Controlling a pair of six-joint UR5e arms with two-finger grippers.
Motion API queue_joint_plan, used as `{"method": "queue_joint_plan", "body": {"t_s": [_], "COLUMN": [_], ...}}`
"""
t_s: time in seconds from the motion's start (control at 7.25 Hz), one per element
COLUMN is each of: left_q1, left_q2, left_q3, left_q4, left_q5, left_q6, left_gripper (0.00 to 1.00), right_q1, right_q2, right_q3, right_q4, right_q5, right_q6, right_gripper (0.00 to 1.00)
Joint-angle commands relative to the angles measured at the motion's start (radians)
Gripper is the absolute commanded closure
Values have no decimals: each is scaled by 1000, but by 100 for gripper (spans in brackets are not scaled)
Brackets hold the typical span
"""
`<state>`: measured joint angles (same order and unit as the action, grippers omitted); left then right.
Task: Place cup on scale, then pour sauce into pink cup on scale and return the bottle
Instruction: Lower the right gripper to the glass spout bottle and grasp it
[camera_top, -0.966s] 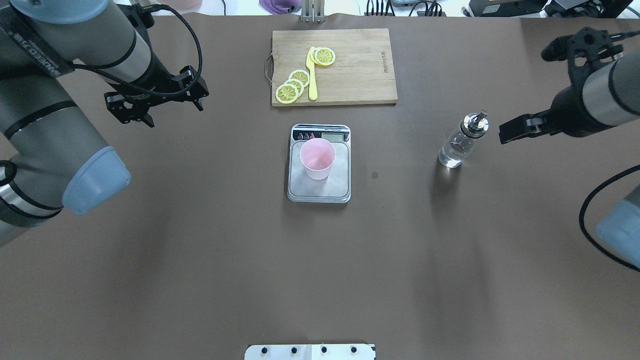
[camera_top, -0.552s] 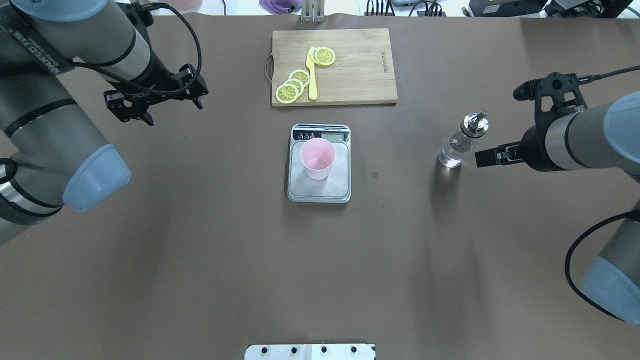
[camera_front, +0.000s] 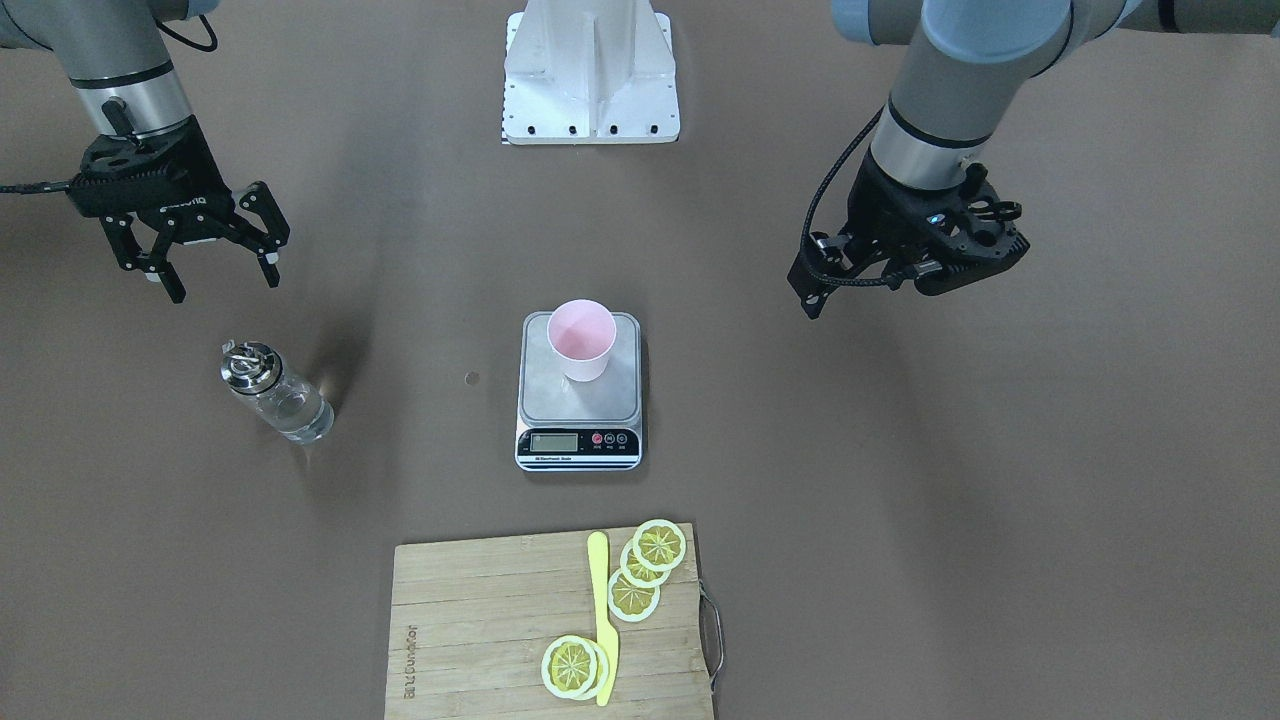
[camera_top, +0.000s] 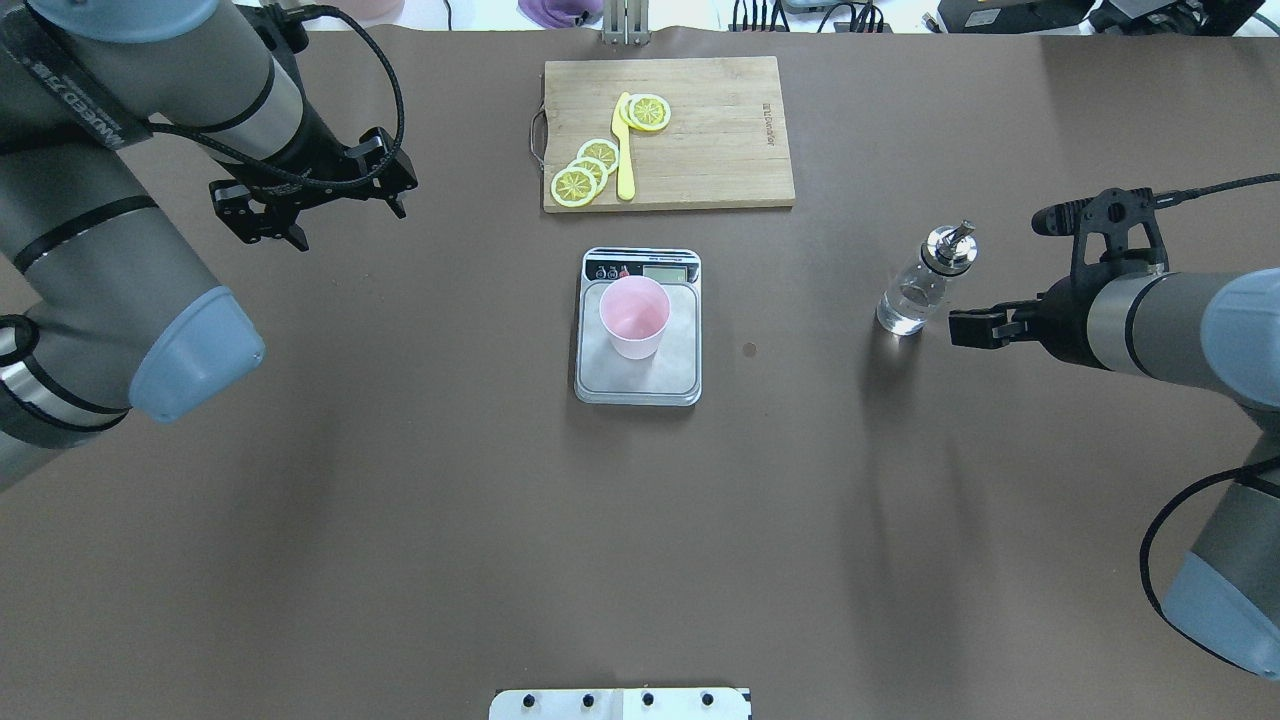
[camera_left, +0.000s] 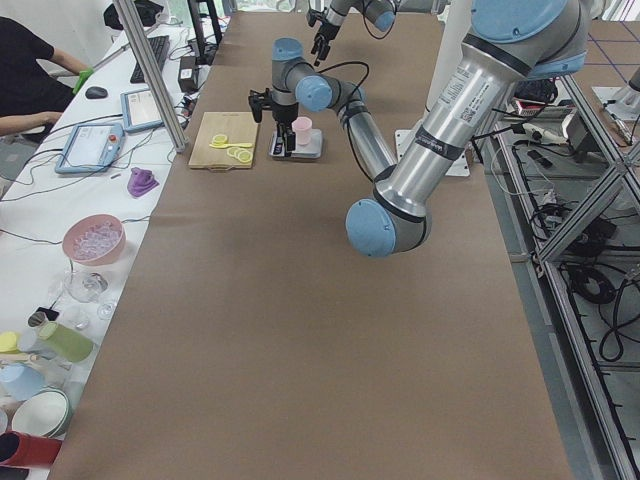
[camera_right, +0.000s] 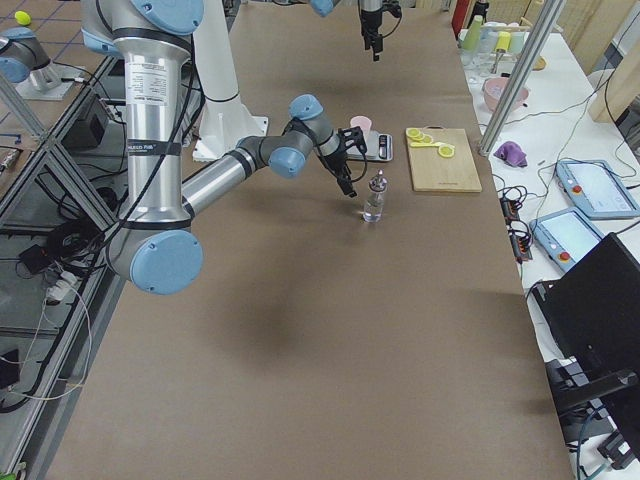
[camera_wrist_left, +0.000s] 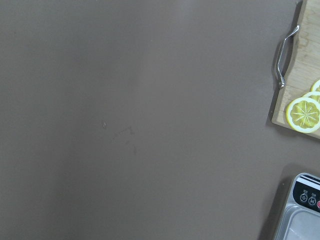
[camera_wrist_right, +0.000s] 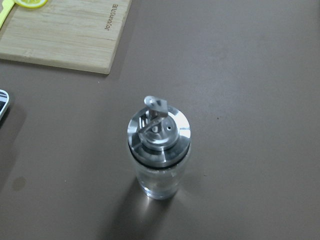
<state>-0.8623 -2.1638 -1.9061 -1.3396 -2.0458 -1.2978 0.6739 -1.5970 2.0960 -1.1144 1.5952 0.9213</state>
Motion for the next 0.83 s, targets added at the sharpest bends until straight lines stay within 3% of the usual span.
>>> {"method": "queue_joint_plan", "body": {"t_s": [0.0, 0.41, 0.69], "left_q1": [0, 0, 0], "left_q2": [-1, -1, -2], "left_q3": [5, 12, 12], "left_q4": [-1, -3, -3], "left_q5": [0, 0, 0], "left_q6": [0, 0, 0], "left_gripper": [2, 2, 2], "right_q1": [-33, -72, -118], "right_q2": [-1, -6, 0], "right_q3": [-83, -249, -263], "right_q4": [173, 434, 443], "right_q5": [-88, -179, -260], "right_q6": [2, 1, 1], "right_gripper": [4, 2, 2]}}
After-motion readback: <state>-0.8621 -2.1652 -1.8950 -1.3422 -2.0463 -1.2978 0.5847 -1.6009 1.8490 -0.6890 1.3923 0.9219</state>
